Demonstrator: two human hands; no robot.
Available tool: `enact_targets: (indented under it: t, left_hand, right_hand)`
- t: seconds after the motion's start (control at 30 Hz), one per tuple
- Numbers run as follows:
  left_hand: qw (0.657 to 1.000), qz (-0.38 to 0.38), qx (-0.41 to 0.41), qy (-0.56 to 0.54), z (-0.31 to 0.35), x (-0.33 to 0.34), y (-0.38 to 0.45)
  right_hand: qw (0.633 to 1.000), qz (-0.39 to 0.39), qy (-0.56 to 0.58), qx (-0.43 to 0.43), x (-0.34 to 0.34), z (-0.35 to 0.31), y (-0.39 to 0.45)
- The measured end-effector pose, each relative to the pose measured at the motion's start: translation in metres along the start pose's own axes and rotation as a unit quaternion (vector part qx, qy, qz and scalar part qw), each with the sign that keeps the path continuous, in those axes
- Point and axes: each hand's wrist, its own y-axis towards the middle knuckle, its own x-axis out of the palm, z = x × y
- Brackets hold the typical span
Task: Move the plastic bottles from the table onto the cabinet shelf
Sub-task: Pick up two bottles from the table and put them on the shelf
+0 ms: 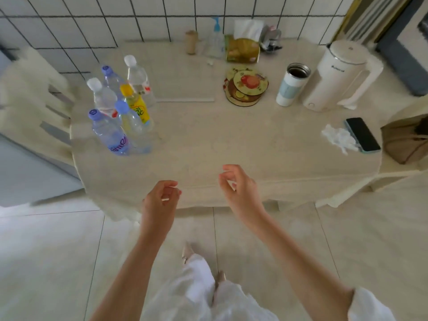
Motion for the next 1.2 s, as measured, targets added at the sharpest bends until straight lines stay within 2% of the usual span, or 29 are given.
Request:
enact_targets:
  t: [0.13,0.37,0.67,0.8,1.0,1.2]
  left_hand:
    - [0.999,0.026,-0.018,-0.018,-0.005,-0.014,0.049]
    - [0.996,0.081,-0.028,-0.015,0.002,-0.061,0.141]
    - [0.986,0.149,0.072,-0.021,0.053,-0.124,0.246]
    - [0.978,0.197,0.061,-0.028,0.042,-0.130,0.263]
    - [0.985,0.174,0.006,-0.004,0.001,-0.119,0.262]
    - [0.983,0.181,-0.009,0.010,-0.014,-0.110,0.262]
  right_hand:
    - [0.999,-0.041,0.005,-0.015,0.026,-0.016,0.043]
    - [0.998,-0.058,0.011,-0.021,0.081,-0.055,0.121]
    - [0.996,-0.079,0.035,-0.038,0.131,-0.111,0.211]
    - [0.987,-0.132,0.085,-0.032,0.144,-0.124,0.227]
    - [0.961,-0.266,0.055,-0.043,0.169,-0.119,0.225]
    - [0.954,-0.280,0.023,-0.102,0.194,-0.115,0.228]
